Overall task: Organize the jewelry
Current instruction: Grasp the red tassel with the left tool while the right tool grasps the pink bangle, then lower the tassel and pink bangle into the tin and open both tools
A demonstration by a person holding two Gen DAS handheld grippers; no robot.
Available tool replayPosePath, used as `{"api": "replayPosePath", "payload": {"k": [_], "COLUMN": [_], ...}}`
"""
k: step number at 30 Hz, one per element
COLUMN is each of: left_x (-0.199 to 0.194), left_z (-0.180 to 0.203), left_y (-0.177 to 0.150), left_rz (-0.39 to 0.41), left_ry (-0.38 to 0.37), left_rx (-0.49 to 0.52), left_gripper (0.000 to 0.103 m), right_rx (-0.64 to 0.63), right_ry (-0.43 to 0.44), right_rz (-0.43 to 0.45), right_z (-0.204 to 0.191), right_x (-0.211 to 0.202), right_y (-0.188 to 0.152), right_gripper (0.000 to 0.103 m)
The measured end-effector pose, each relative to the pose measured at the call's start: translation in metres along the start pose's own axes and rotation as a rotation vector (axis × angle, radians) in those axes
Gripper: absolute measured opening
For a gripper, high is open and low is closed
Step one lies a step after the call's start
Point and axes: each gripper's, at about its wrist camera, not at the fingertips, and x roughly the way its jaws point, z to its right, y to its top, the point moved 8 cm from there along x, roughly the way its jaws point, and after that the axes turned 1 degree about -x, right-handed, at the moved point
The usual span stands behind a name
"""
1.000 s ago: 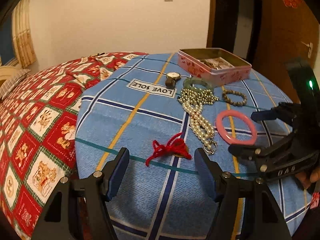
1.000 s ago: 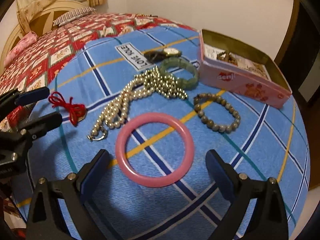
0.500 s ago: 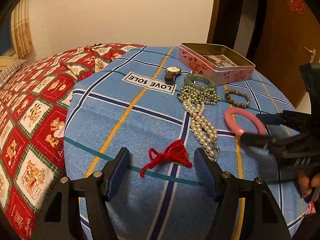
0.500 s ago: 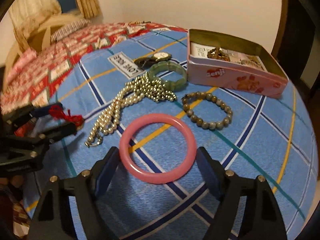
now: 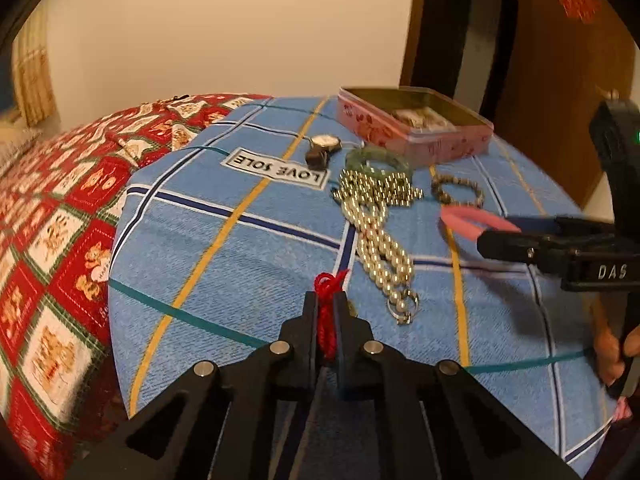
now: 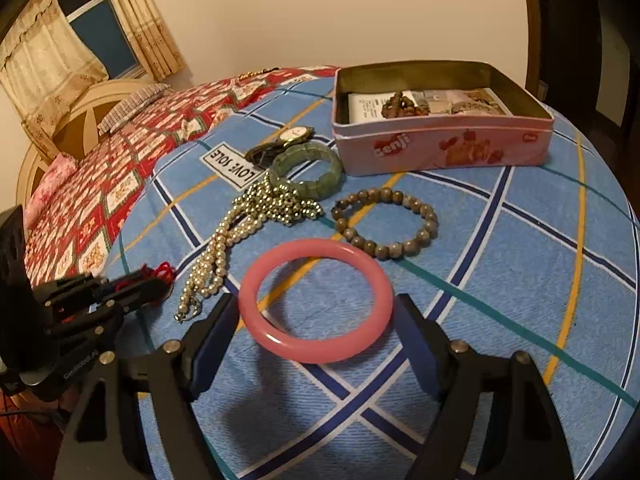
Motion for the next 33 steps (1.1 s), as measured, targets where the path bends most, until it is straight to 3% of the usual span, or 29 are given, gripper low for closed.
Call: {"api": "replayPosePath", "payload": {"k": [7,14,19,27,33], "left_x": [-0.022,-0.039,-0.041,-0.035,-0.029], "left_z": [-0.002,0.016,0.033,0.053,0.072], "left_y": [0.020,0.041,0.048,0.073,0.100], "left_rz": [0.116,0.200,0.218,0.253,0.301], "left_ry": [-0.063,-0.093,-0.117,-0.152,-0.186], "left_rx": [-0.081,-0.053,-0.027,-0.012,0.000], "left_gripper": [0.006,0.006,0.006,0.006,0.006], "right_rx": [0.047,0.105,0.134,0.084,0.114], "right_ry": [0.016,0.031,0.015,-0.104,-0.141], "right_rz": [0.094,0.191,0.258,0.342,0.411], "right_z": [0.009,0.017,0.023,0.031,0.049], "right_x": [-0.018,-0.035,-0.047,-0.067,-0.082], "right_y": [0.006,0.013,0.019,0.035,0.057], "right_gripper": [0.081,0.081,0.080,0.080,0.080]}}
